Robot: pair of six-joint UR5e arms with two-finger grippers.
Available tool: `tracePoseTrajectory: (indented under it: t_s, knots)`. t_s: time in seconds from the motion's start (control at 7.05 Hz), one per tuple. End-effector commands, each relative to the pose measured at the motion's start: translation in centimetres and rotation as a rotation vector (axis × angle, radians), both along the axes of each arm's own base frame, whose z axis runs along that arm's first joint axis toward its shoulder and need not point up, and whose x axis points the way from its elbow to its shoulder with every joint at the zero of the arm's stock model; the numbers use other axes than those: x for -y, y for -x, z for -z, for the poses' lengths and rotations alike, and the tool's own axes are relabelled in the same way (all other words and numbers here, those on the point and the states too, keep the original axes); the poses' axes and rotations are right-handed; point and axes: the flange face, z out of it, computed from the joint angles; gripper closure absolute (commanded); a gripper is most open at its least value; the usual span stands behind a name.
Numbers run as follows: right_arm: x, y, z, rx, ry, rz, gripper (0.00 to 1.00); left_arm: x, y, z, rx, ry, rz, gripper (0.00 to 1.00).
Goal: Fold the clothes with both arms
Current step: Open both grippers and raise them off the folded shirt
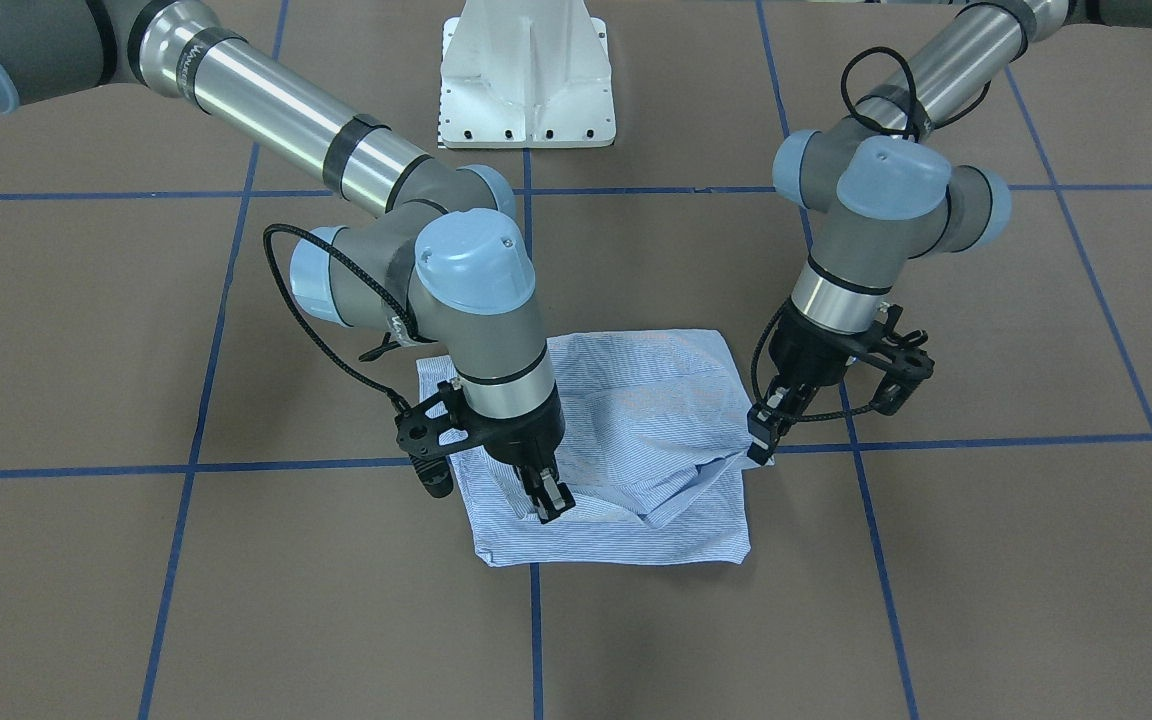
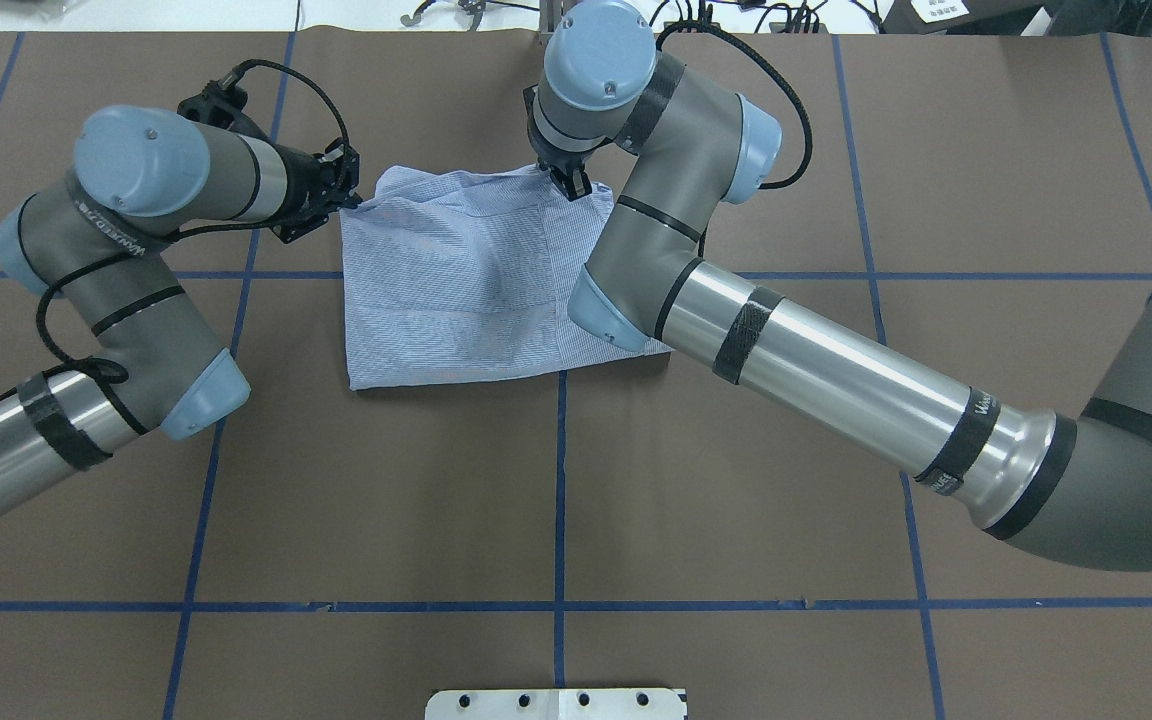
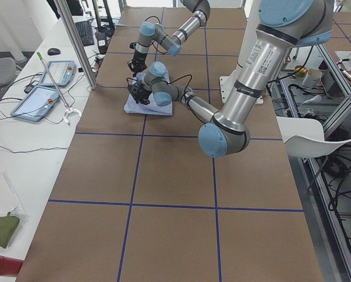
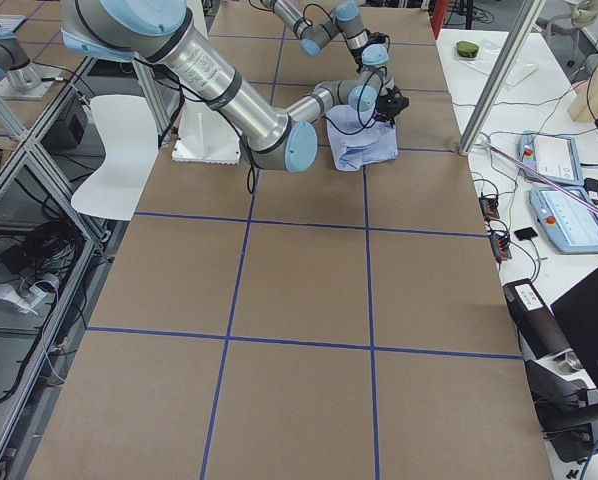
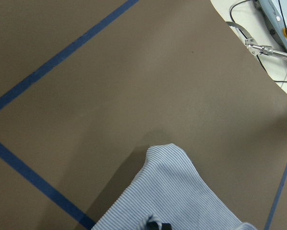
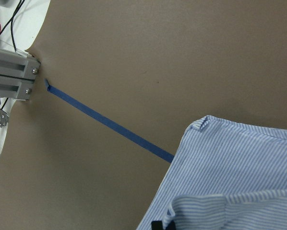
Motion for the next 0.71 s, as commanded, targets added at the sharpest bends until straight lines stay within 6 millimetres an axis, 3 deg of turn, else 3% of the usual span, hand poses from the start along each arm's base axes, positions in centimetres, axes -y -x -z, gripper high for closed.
tracePoseTrajectory:
  t_s: [0.0,0.14,0.28,0.43,0.57]
  knots:
    - [0.8,-0.1,-1.0,-0.016,-0.015,0.007,1.0,4.4,-1.9,-0.2,0.031,-0.034,-0.002,0.99]
    - [1.8,-0.3,-2.5,-0.057,-0.033,0.026,0.55,6.6,-2.2,-3.1,0.052,-0.079,-0.007,0.5]
    - [3.4,-1.6,-3.7,-0.095,-0.059,0.043,0.01,8.8,-1.4,-3.5,0.084,-0.117,-0.006,0.38]
    - [6.3,-5.7,-3.6,-0.057,-0.025,0.052,0.0,10.4,1.0,-3.1,0.088,-0.123,0.024,0.35]
    - [6.9,-6.7,-4.4,-0.059,-0.024,0.066,0.0,11.0,1.9,-2.4,0.088,-0.139,0.032,0.35]
